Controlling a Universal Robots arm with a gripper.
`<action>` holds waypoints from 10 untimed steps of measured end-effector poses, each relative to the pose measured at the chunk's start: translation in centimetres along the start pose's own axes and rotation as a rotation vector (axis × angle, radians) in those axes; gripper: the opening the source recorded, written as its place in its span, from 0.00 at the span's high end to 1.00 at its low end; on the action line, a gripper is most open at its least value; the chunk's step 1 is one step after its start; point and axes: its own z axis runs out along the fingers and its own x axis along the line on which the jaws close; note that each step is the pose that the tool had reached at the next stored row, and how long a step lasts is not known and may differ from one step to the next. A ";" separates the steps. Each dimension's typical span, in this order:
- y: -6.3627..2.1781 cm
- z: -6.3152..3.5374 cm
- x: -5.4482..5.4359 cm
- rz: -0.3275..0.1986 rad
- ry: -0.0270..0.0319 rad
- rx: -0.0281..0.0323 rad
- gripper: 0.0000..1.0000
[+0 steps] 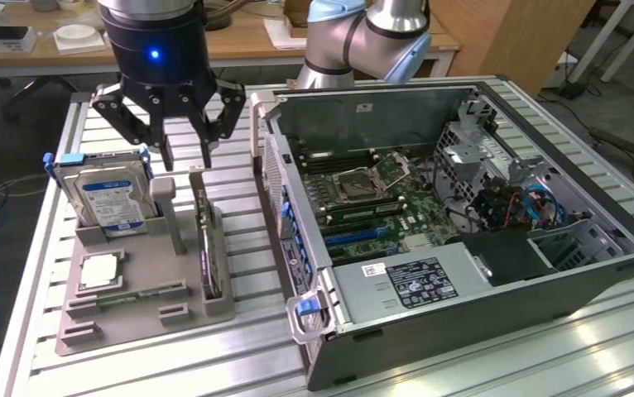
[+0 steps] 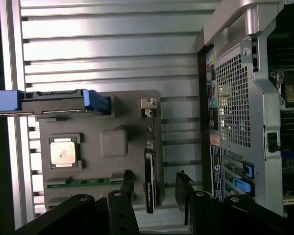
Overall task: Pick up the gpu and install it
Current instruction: 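Pick up the gpu and move the gpu toward the slot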
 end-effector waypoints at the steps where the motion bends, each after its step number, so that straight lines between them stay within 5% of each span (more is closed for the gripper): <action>1: -0.07 0.02 0.0 0.000 0.0000 -0.0009 0.53; 10: -0.49 0.16 0.1 0.000 0.0009 -0.0122 0.53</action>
